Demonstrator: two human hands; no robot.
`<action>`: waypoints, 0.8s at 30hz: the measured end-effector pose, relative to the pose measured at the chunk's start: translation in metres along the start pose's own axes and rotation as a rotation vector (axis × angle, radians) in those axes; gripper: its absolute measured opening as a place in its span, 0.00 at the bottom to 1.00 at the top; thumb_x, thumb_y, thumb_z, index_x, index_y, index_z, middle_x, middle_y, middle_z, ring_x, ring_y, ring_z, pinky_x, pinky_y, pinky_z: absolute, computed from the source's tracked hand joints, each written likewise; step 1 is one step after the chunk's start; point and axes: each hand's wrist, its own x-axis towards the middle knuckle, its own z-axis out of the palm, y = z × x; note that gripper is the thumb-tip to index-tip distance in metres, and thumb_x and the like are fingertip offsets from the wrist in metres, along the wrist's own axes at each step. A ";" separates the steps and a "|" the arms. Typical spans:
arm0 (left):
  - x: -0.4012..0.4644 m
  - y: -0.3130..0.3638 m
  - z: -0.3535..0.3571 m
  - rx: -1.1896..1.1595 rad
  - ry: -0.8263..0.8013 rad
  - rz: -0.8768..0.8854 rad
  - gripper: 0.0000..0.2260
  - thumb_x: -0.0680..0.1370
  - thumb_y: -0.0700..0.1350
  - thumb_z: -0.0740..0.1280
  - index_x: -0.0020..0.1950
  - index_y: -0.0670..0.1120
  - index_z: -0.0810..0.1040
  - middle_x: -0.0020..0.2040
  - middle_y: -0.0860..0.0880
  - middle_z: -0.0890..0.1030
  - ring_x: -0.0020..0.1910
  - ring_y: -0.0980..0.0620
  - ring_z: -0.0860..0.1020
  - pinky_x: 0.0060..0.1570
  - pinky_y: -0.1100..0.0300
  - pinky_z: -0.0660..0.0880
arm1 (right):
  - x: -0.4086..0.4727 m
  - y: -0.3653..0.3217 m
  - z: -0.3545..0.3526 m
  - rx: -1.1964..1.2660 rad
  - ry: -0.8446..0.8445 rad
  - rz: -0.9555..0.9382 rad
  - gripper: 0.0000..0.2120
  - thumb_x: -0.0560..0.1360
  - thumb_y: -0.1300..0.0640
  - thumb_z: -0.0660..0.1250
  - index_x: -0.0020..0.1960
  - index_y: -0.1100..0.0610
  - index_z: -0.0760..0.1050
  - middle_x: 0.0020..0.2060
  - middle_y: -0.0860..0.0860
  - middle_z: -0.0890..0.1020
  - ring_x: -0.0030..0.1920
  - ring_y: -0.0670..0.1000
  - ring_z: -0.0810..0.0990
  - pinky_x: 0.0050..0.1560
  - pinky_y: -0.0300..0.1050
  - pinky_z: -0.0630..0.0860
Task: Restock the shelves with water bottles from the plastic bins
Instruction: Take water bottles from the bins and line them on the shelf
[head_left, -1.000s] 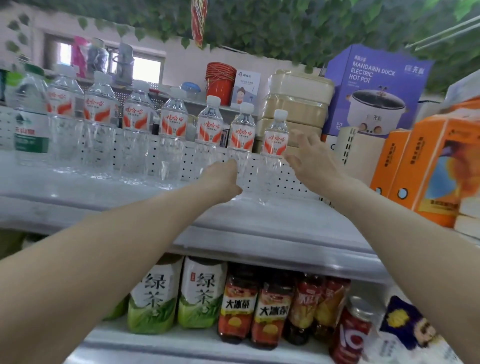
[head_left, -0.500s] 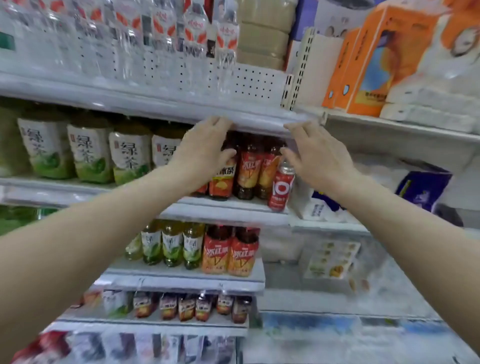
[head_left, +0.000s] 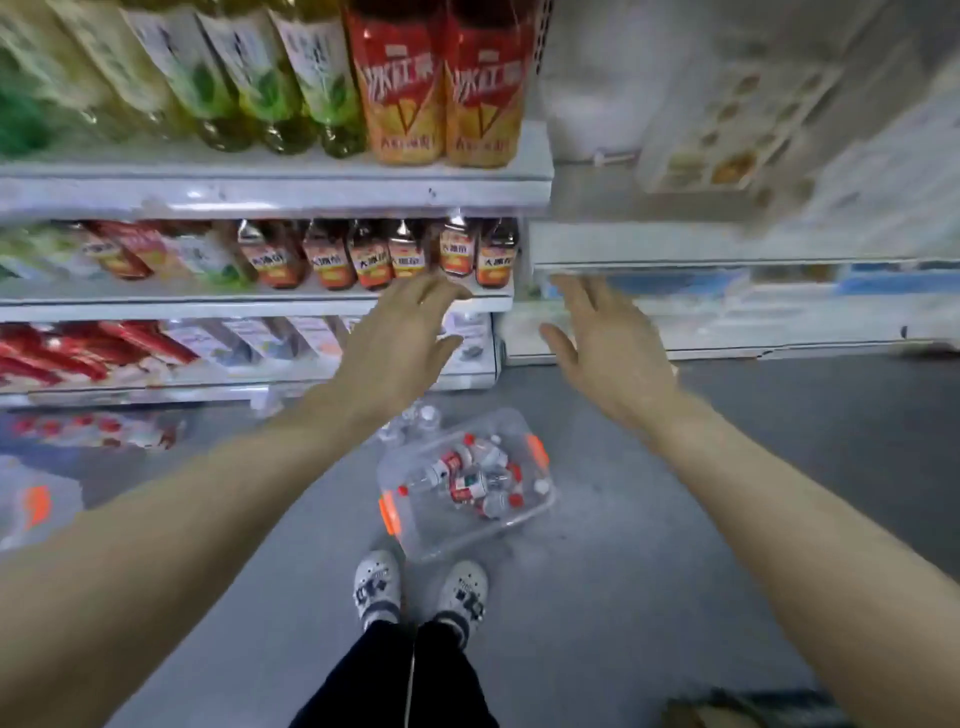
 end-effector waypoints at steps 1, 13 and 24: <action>-0.014 -0.009 0.027 -0.020 -0.045 -0.015 0.20 0.74 0.41 0.72 0.64 0.43 0.75 0.61 0.43 0.76 0.61 0.39 0.73 0.57 0.47 0.73 | -0.014 0.001 0.027 0.039 -0.036 0.021 0.23 0.78 0.50 0.60 0.69 0.61 0.69 0.54 0.61 0.77 0.48 0.65 0.76 0.42 0.55 0.77; -0.181 -0.115 0.307 -0.100 -0.408 -0.212 0.20 0.68 0.37 0.76 0.59 0.44 0.79 0.55 0.44 0.79 0.54 0.39 0.77 0.47 0.46 0.80 | -0.158 -0.005 0.345 0.168 -0.463 0.253 0.23 0.73 0.56 0.71 0.67 0.61 0.72 0.53 0.61 0.79 0.48 0.65 0.80 0.41 0.55 0.78; -0.259 -0.212 0.495 -0.052 -0.648 -0.291 0.20 0.72 0.42 0.72 0.64 0.44 0.76 0.60 0.44 0.77 0.62 0.39 0.73 0.55 0.43 0.76 | -0.197 0.030 0.544 -0.100 -0.713 0.292 0.23 0.74 0.58 0.68 0.68 0.57 0.69 0.59 0.59 0.78 0.57 0.63 0.77 0.55 0.57 0.72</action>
